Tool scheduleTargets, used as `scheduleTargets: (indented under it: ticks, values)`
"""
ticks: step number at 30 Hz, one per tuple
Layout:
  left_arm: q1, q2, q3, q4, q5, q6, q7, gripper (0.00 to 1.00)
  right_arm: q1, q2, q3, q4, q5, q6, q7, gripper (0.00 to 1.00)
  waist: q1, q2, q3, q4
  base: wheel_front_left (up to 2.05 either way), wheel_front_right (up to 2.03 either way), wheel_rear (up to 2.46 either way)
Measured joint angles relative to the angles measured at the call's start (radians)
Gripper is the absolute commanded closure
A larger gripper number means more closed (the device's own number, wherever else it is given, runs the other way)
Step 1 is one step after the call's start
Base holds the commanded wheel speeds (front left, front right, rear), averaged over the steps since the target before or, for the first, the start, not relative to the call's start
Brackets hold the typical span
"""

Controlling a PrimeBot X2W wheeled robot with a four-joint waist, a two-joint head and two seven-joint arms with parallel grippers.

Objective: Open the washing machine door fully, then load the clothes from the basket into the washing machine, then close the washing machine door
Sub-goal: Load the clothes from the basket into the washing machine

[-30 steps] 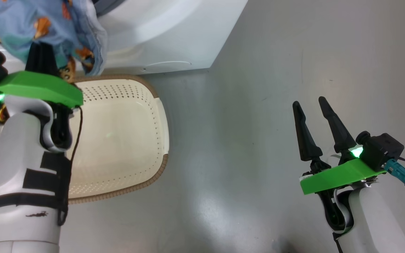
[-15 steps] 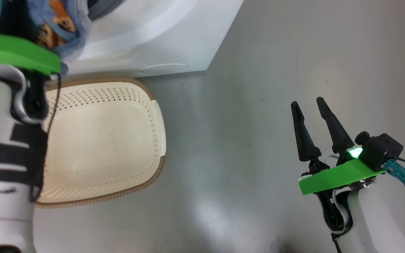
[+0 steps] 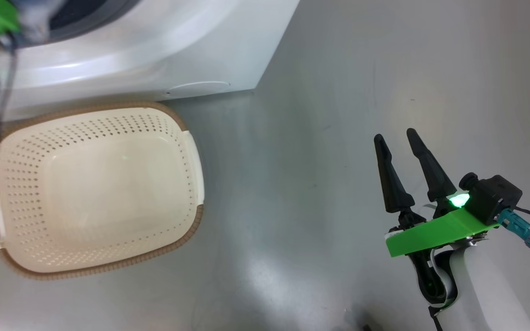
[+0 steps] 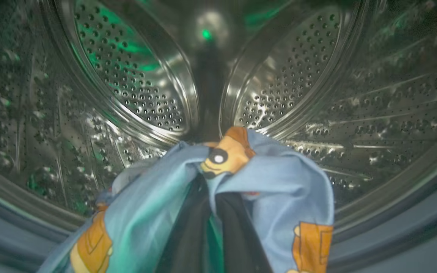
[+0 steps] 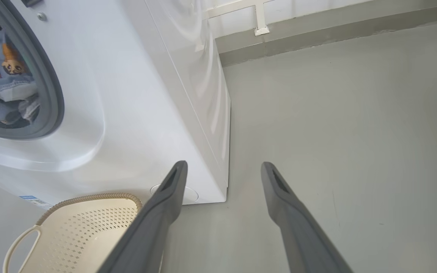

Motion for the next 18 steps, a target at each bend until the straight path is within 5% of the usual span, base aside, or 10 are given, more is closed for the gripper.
scheduleTargets:
  ticks: [10, 11, 12, 18]
  values:
    - [-0.059, 0.034, 0.141, -0.186, 0.201, 0.014, -0.001, 1.00, -0.006, 0.001, 0.012, -0.002, 0.014, 0.000, 0.000, 0.00, 0.0000, 0.0000, 0.027, -0.033, 0.00, 0.00, 0.00]
    - [-0.055, 0.028, 0.148, -0.165, 0.208, 0.013, -0.001, 0.58, -0.009, 0.001, 0.012, -0.002, 0.014, 0.000, 0.000, 0.00, 0.0000, 0.0000, 0.029, -0.036, 0.00, 0.00, 0.00]
    - [-0.044, 0.022, 0.148, -0.134, 0.215, 0.013, 0.000, 0.00, -0.012, 0.001, 0.012, -0.002, 0.014, 0.000, 0.000, 0.00, 0.0000, 0.0000, 0.029, -0.039, 0.00, 0.00, 0.00]
    - [-0.005, -0.002, 0.181, -0.055, 0.233, 0.007, 0.000, 0.00, -0.013, 0.001, 0.010, -0.003, 0.014, 0.000, 0.000, 0.00, 0.0000, 0.0000, 0.035, -0.037, 0.00, 0.00, 0.00]
